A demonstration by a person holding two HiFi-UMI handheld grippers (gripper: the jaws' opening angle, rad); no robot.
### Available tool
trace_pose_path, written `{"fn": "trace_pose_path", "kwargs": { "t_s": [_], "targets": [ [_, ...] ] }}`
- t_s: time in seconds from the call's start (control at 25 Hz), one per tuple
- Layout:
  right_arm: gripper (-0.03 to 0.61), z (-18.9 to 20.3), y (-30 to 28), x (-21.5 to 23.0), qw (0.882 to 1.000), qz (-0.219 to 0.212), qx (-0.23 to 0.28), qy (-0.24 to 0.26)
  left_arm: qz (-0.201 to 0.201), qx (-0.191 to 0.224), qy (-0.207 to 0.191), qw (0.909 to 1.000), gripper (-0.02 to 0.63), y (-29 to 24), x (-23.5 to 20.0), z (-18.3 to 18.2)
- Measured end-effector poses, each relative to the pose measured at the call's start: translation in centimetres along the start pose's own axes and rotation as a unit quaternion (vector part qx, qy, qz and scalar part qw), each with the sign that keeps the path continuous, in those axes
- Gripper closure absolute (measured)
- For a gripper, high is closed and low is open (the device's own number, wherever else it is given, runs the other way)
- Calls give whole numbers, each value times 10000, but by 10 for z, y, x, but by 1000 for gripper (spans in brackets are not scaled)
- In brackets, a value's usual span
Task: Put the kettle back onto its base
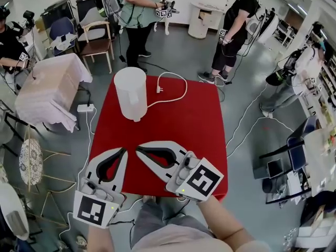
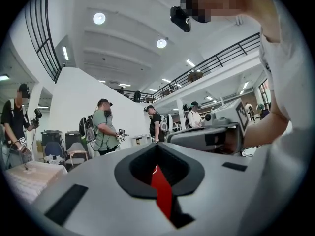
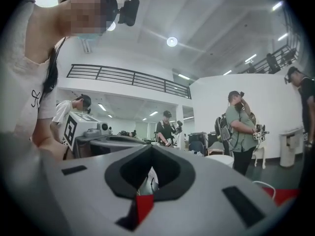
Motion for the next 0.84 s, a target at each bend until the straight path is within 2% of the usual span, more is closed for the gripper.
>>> {"fn": "trace_pose_path", "kwargs": {
  "t_s": [0.28, 0.4, 0.6, 0.84],
  "targets": [
    [571, -7, 33, -33, 9997, -10, 152, 177, -92, 301, -87, 9995, 603, 29, 43, -22],
    [571, -11, 46, -44, 9996, 9, 177, 229, -84, 273, -91, 9996, 603, 38, 59, -28],
    [571, -18, 58, -55, 9993, -48, 182, 333, -136, 488, -163, 9986, 603, 45, 71, -38],
    [571, -24, 69, -69, 9990, -99, 216, 380, -154, 375, -233, 9989, 603, 54, 85, -42]
  ]
}}
Point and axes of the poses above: the fingertips, and each gripper's own axes: y backward along the fingers, x to its right, z out of its underside, the point moved 9 cm from there along y, backward along the fingers, and after that the axes turned 5 degrees about -y, right-handed, at the moved point
